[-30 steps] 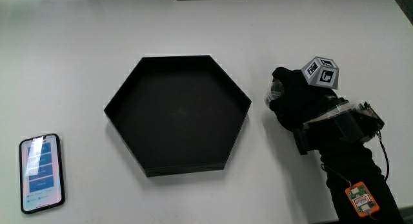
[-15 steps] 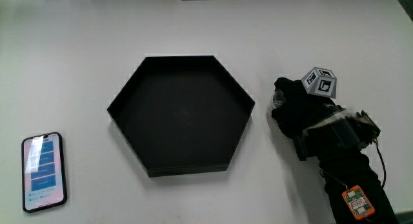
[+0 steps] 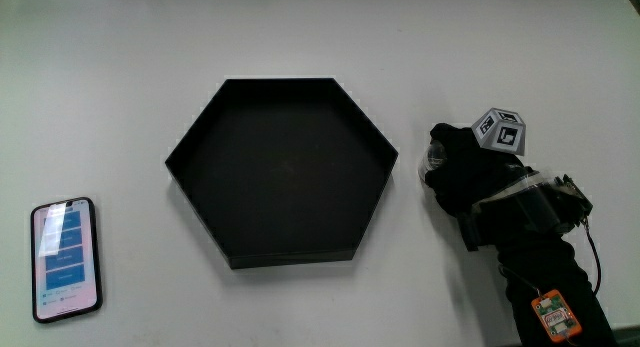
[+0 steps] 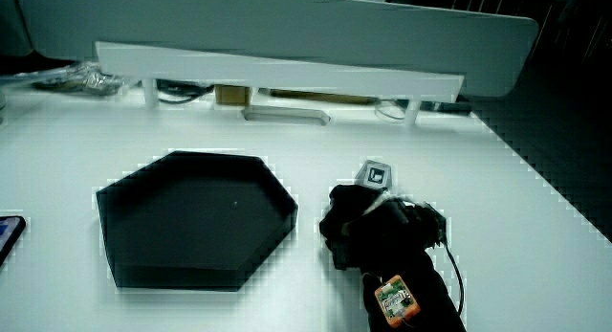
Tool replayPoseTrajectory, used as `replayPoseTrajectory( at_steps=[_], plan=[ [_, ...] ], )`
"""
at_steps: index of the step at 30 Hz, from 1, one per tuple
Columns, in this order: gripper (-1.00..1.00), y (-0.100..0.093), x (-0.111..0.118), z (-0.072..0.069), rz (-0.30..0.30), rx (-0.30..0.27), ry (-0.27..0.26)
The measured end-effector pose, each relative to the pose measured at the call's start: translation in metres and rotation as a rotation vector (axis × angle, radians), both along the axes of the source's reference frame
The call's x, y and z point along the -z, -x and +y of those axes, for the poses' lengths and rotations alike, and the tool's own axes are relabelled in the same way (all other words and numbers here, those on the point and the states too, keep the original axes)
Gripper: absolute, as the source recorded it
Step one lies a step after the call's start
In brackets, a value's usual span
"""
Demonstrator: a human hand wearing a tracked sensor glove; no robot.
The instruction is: Place paper clip on desk
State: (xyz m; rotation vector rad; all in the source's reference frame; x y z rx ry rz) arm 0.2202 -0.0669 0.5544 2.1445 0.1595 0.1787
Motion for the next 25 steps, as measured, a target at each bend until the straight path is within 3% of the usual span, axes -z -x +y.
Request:
replayPoseTrajectory(
  at_steps=[2, 3, 6, 7, 9, 10, 11, 13, 15, 16, 17, 18, 20, 21, 22, 25],
  plan=[
    [-0.38, -0.001, -0.002, -0.002, 0.027, 0.001, 0.008],
    [-0.43, 0.0, -0.001, -0.002, -0.001, 0.004, 0.003],
    [-0.57, 0.003, -0.004, -0.004, 0.056, 0.035, 0.023],
    [-0.62, 0.004, -0.003, -0.003, 0.055, 0.055, 0.038],
    [-0.71, 0.0, -0.01, -0.002, 0.027, 0.035, 0.098],
    [-0.76, 0.0, -0.009, -0.001, 0.036, 0.04, 0.09],
    [-0.81, 0.0, -0.01, 0.001, 0.019, 0.057, 0.12],
    [-0.9, -0.006, -0.011, 0.003, 0.007, 0.02, 0.119],
    [-1.0, -0.006, -0.003, 0.004, 0.026, 0.031, 0.094],
    [-1.0, -0.006, 0.005, 0.004, 0.013, 0.023, 0.036],
    [-1.0, -0.008, 0.008, 0.002, 0.068, 0.022, -0.031],
    [-1.0, -0.009, 0.014, 0.002, 0.027, 0.024, -0.044],
    [-1.0, -0.014, 0.029, 0.002, 0.036, -0.037, -0.198],
    [-1.0, -0.017, 0.031, 0.003, 0.015, -0.066, -0.195],
    [-1.0, -0.017, 0.035, 0.003, 0.028, -0.065, -0.247],
    [-1.0, -0.016, 0.04, 0.002, 0.022, -0.058, -0.257]
  ],
)
